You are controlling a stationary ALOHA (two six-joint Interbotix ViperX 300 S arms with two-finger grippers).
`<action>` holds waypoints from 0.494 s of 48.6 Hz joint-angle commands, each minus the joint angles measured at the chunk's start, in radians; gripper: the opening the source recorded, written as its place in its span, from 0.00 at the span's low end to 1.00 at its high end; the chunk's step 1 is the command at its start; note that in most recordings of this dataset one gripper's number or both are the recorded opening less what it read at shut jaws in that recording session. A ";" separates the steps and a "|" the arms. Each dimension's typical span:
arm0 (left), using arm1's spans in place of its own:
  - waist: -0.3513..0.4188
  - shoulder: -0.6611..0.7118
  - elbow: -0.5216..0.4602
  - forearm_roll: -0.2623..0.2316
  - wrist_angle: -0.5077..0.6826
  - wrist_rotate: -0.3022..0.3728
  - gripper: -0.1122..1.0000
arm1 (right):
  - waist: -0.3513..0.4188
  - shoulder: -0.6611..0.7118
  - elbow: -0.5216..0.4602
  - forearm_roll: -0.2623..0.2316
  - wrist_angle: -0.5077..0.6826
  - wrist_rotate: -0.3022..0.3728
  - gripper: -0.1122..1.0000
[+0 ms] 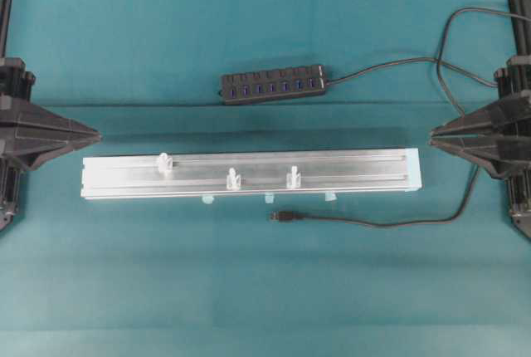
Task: Pass the USB cable through three rings with both arms.
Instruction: 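Move the right gripper left toward the black USB plug near the rail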
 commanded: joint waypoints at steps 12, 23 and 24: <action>-0.025 0.077 -0.161 0.011 0.195 -0.003 0.12 | -0.008 0.123 -0.160 0.048 0.242 0.074 0.00; -0.011 0.109 -0.192 0.009 0.241 -0.009 0.12 | -0.005 0.247 -0.253 0.049 0.383 0.080 0.01; -0.008 0.109 -0.195 0.011 0.241 -0.011 0.12 | -0.003 0.256 -0.259 0.048 0.393 0.081 0.01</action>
